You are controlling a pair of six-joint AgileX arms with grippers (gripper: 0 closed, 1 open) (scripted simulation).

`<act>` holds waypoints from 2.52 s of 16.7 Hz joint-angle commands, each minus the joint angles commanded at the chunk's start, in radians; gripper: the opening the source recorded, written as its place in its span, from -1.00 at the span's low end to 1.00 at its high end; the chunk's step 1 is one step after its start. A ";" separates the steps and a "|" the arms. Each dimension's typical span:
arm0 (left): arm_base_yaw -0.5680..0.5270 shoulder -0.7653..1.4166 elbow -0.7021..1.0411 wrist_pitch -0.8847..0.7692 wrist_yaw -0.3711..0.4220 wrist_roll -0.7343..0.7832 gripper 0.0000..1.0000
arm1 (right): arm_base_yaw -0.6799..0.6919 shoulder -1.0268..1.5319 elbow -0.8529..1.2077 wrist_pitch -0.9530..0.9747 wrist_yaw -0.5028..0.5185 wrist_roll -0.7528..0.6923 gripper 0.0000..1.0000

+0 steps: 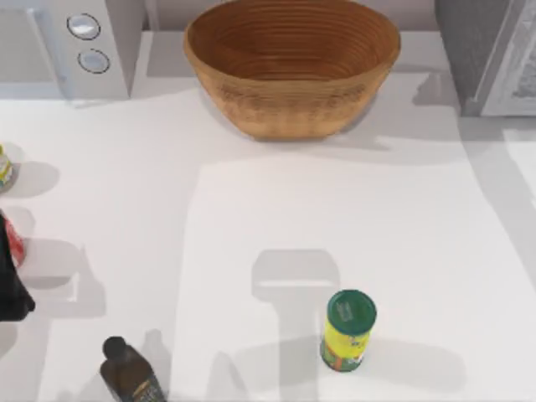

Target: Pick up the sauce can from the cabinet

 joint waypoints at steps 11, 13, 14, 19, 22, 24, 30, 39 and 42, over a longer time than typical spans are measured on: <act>0.000 0.000 0.000 0.000 0.000 0.000 1.00 | -0.024 -0.170 -0.217 0.086 -0.019 0.001 -1.00; 0.000 0.000 0.000 0.000 0.000 0.000 1.00 | -0.036 -0.275 -0.375 0.137 -0.033 0.000 -1.00; 0.000 0.000 0.000 0.000 0.000 0.000 1.00 | -0.042 -0.334 -0.470 0.165 -0.042 -0.001 -1.00; 0.000 0.000 0.000 0.000 0.000 0.000 1.00 | -0.079 -0.677 -1.052 0.325 -0.089 -0.005 -1.00; 0.000 0.000 0.000 0.000 0.000 0.000 1.00 | -0.104 -0.897 -1.421 0.429 -0.119 -0.009 -1.00; 0.000 0.000 0.000 0.000 0.000 0.000 1.00 | -0.120 -1.039 -1.643 0.498 -0.137 -0.011 -1.00; 0.000 0.000 0.000 0.000 0.000 0.000 1.00 | -0.159 -1.375 -2.075 0.661 -0.180 -0.015 -1.00; 0.000 0.000 0.000 0.000 0.000 0.000 1.00 | -0.165 -1.442 -2.151 0.694 -0.189 -0.014 -1.00; 0.000 0.000 0.000 0.000 0.000 0.000 1.00 | -0.161 -1.392 -2.133 0.747 -0.203 -0.012 -1.00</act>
